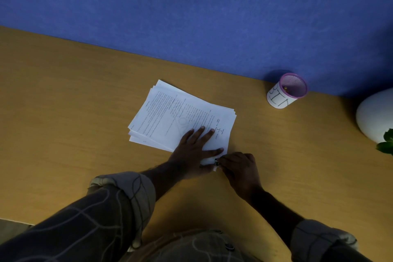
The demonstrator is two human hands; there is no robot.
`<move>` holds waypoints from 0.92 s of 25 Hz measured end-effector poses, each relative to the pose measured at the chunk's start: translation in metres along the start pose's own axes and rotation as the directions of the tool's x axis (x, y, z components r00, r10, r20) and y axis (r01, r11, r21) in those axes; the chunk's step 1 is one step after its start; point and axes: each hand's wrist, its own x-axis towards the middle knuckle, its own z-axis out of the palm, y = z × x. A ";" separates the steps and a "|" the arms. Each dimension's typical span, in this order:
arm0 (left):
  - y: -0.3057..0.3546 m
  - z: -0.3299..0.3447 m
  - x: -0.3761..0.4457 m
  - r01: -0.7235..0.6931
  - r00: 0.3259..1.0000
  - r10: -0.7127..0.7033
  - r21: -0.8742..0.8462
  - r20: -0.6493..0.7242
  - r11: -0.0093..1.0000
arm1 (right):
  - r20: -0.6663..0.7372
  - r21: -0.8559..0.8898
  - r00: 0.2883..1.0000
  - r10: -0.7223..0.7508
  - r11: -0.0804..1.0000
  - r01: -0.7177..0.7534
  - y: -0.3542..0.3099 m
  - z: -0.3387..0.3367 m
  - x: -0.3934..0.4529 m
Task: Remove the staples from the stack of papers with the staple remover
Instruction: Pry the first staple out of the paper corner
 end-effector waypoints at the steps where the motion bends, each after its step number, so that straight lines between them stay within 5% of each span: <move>1: 0.000 -0.001 0.000 0.001 1.000 -0.001 0.000 0.003 1.000 | -0.014 0.006 1.000 -0.005 1.000 0.005 0.001 0.002 -0.001; 8: 0.001 -0.003 -0.001 0.002 1.000 -0.002 -0.013 -0.013 1.000 | -0.085 0.008 0.996 -0.024 1.000 0.024 0.000 0.011 -0.013; 11: 0.001 -0.001 -0.001 -0.004 1.000 0.003 -0.013 -0.029 1.000 | -0.099 0.071 0.992 0.077 0.995 -0.071 -0.005 0.015 -0.017; 23: -0.001 0.008 -0.001 0.026 1.000 -0.026 0.010 -0.017 1.000 | 0.011 0.058 0.994 0.109 0.992 -0.109 0.002 0.001 -0.006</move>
